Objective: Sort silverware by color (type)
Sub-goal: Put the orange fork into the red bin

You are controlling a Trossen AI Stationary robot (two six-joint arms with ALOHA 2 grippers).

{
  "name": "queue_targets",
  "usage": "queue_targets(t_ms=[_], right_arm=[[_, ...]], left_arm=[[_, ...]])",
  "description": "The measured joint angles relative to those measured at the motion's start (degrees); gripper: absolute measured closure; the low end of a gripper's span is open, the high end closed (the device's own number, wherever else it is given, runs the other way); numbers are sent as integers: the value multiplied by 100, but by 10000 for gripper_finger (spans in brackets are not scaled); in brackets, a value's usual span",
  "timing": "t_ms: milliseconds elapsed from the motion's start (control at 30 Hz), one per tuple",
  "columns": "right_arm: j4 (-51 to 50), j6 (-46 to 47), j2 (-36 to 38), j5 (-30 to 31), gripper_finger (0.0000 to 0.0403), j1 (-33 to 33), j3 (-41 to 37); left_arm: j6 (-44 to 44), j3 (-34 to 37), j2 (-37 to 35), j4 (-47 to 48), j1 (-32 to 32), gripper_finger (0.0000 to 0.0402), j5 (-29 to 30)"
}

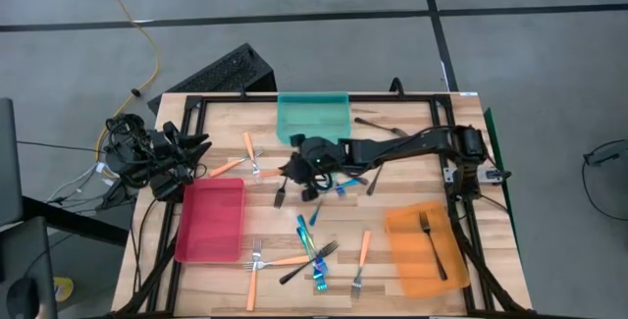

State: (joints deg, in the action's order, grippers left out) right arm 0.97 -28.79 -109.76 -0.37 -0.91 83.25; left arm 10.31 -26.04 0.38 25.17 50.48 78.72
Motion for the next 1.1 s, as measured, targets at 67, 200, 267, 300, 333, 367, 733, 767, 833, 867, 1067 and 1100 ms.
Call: queue_targets(t_ms=[67,200,267,300,333,367,733,767,833,867,1067,1100], right_arm=[[576,-293,-195,-197,339,-1,135],[957,-844,-570,-634,339,-26,477],[902,-962,-709,-893,339,-40,681],[759,-994,-797,-1046,339,-61,788],[921,-1088,-1024,-1281,339,-80,1049],[1090,-1221,-1211,-1432,339,-85,1246],[196,-1317,-2717,-3381,339,-391,3872],[166,-1325,-2867,-3546,339,-422,4136],[-6,-1304,-3147,-3861,339,-472,4638],[-52,-1253,-3269,-3956,339,-497,4871],[656,-1172,-3576,-3996,339,-535,5044],[675,-1184,-3602,-3982,339,-527,5044]], left_arm=[[-14,0,0,0,0,289,0],[-20,0,0,4,0,289,2],[-20,0,0,0,0,289,6],[-20,0,0,0,0,289,11],[-20,0,0,2,0,289,11],[-20,0,0,2,0,289,9],[-81,0,-2,-1,-7,289,8],[-82,0,-2,-4,-7,289,14],[-85,0,0,0,-7,289,18],[-82,0,0,0,-7,289,20],[-85,0,0,-1,-11,289,44],[-85,0,-1,-2,-11,289,45]])
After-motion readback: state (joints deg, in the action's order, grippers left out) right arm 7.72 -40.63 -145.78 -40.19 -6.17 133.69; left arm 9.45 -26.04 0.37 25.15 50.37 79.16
